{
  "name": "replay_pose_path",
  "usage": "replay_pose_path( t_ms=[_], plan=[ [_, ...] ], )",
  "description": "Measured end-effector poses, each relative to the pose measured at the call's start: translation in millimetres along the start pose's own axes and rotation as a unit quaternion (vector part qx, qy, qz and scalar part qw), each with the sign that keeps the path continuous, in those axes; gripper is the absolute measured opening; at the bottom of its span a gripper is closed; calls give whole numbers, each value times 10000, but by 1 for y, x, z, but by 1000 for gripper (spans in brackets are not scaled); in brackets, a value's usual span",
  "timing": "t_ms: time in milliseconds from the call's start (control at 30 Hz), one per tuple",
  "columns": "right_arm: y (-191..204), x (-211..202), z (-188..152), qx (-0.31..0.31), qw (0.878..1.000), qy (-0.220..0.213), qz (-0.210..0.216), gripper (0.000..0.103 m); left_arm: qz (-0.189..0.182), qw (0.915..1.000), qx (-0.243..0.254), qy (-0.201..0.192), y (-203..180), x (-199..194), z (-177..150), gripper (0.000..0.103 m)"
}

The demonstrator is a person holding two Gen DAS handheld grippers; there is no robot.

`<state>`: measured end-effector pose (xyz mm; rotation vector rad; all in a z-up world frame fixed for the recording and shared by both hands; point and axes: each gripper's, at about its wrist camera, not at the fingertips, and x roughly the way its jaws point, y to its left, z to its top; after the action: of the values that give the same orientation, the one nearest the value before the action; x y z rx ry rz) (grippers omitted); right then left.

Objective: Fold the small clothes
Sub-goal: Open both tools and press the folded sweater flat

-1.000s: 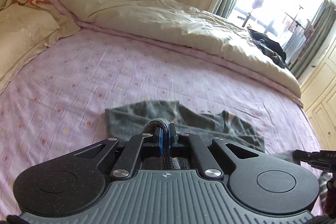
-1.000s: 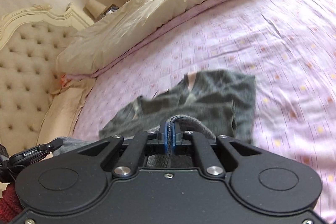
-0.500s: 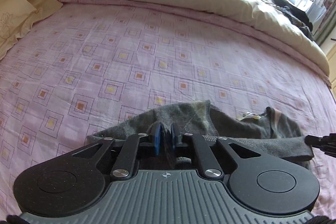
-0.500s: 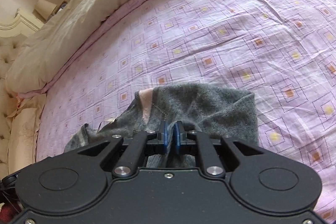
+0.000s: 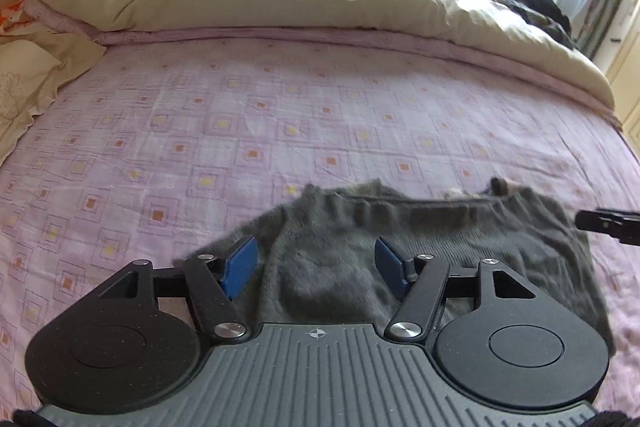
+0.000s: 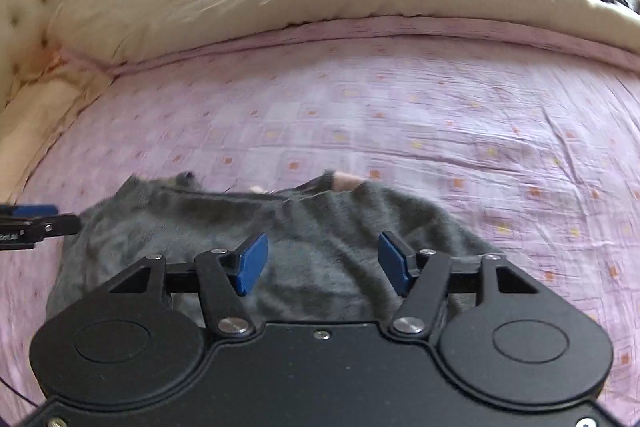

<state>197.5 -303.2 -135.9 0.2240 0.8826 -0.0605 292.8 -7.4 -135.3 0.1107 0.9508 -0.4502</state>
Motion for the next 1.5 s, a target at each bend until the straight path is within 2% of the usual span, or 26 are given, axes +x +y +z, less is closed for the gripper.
replay_pose_path(
  t_ms=[167,233,300,367,433,500,533,633,767,867,933,1033,1100,1167,1233,1333,1433,1500],
  plan=[
    [42,27,-12,-668,9964,430,304,68,-186,9978,466,435,-30,20,-26,64],
    [48,40,-13,-904,9938,587,261,68,-177,9971,554,501,-30,29,-31,64],
    [43,51,-13,-1029,9919,741,34,68,20,9963,631,589,-25,40,-33,64],
    [25,65,-10,-879,9916,889,-331,68,259,9954,607,691,-11,51,-30,64],
    [2,73,-6,-503,9934,930,-441,77,290,9954,512,752,6,59,-26,67],
    [-15,75,-3,-151,9944,940,-468,77,346,9949,578,754,14,62,-22,76],
    [-18,74,-2,-92,9945,940,-441,77,359,9942,611,805,17,64,-21,80],
    [-15,68,-2,-197,9950,903,-373,77,286,9947,510,842,23,60,-20,80],
    [2,35,-1,-296,9983,437,-239,80,316,9980,286,462,19,29,-22,78],
    [28,15,-8,-516,9984,225,22,93,202,9989,311,292,6,5,-32,79],
    [48,12,-15,-744,9967,283,160,99,134,9980,478,397,-4,0,-43,80],
    [71,21,-31,-1133,9919,566,117,99,190,9944,727,749,-17,11,-60,80],
    [77,36,-46,-1416,9848,985,-209,99,438,9908,829,979,-14,19,-73,80],
    [72,47,-58,-1433,9805,1286,-403,103,669,9871,902,1139,-7,21,-83,90],
    [62,44,-61,-1236,9842,1225,-337,102,683,9874,713,1238,4,20,-87,97],
    [56,29,-58,-1113,9866,1123,-400,102,644,9885,304,1337,20,17,-90,97],
    [42,10,-62,-820,9908,988,-431,102,692,9893,131,1276,26,8,-93,96],
    [28,1,-71,-646,9912,985,-605,102,701,9901,27,1217,26,0,-96,96]
  ],
)
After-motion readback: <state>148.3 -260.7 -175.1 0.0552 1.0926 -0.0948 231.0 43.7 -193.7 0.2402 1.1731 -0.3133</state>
